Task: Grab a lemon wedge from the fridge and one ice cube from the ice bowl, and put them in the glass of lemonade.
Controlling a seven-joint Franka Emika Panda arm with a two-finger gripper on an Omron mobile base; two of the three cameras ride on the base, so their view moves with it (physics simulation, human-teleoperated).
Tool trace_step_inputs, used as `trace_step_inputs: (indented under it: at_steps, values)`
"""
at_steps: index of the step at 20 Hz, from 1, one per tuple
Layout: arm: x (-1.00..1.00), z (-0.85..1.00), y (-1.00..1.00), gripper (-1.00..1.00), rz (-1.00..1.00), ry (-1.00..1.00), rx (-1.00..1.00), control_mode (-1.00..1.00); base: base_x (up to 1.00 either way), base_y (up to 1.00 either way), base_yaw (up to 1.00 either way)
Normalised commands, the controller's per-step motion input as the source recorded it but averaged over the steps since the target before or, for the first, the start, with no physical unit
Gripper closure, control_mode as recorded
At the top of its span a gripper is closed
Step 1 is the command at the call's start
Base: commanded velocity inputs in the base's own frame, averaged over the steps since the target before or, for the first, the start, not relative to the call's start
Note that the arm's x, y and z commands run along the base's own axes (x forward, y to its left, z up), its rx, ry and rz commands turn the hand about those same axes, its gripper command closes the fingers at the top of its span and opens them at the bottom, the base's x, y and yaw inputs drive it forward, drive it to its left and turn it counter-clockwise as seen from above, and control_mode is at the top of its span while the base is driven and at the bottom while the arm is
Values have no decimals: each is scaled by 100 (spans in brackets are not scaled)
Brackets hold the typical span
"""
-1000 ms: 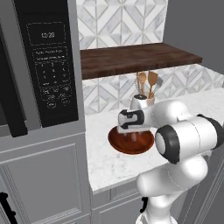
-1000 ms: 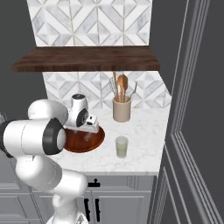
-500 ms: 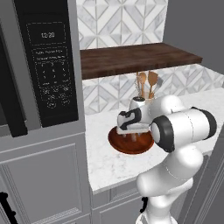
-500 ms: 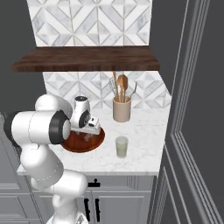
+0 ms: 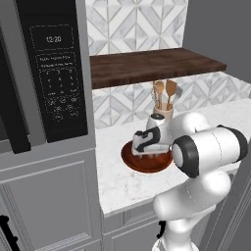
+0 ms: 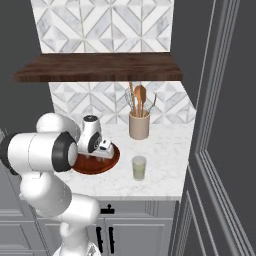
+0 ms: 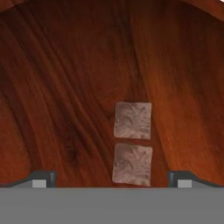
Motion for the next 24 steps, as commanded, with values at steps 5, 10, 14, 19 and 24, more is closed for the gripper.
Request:
trace_step_inputs:
  at_steps: [5, 10, 14, 19, 24]
  values:
    - [23, 0, 0, -100, 0, 0, 0, -100, 0, 0, 0]
    - [6, -1, 0, -100, 0, 0, 0, -100, 0, 0, 0]
    - [0, -21, 0, -100, 0, 0, 0, -100, 0, 0, 0]
    - [0, -20, 0, -100, 0, 0, 0, -100, 0, 0, 0]
    - [0, 0, 0, 100, 0, 0, 0, -100, 0, 0, 0]
